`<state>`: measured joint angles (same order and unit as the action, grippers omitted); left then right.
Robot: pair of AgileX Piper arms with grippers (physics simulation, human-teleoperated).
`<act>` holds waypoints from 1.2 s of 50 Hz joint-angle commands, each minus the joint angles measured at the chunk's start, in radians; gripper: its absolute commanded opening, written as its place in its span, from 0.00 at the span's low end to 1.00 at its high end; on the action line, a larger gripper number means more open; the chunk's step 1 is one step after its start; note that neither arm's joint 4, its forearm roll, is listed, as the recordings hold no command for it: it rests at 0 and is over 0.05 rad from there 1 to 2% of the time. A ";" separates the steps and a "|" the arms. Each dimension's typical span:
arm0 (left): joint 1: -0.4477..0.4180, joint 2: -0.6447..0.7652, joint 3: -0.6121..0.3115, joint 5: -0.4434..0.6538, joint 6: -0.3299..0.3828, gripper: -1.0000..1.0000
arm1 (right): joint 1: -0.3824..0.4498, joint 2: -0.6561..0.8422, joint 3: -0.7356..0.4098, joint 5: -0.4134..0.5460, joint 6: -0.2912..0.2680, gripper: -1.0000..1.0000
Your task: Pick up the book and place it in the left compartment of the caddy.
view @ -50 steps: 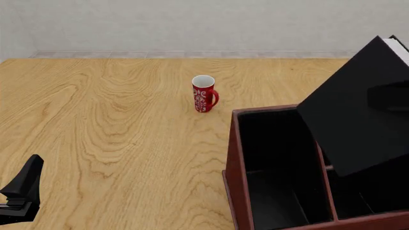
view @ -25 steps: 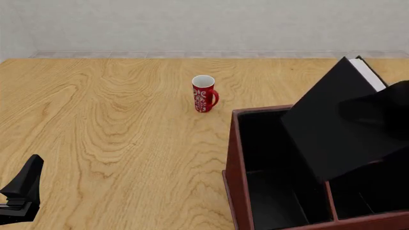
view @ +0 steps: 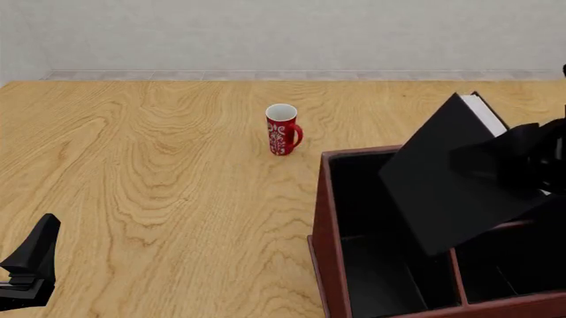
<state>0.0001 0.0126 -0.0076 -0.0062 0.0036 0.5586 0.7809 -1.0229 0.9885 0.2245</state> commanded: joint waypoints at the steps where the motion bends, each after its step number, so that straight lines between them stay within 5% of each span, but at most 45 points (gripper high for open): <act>1: 0.000 -0.003 0.005 -0.001 -0.001 1.00 | 0.007 0.001 0.025 -0.031 0.028 0.00; 60: 0.000 -0.002 0.005 -0.001 -0.001 1.00 | 0.039 0.048 0.220 -0.208 0.088 0.00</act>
<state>0.0001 0.0126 -0.0076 -0.0062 0.0036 0.5894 0.8293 -0.8342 0.8123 0.2813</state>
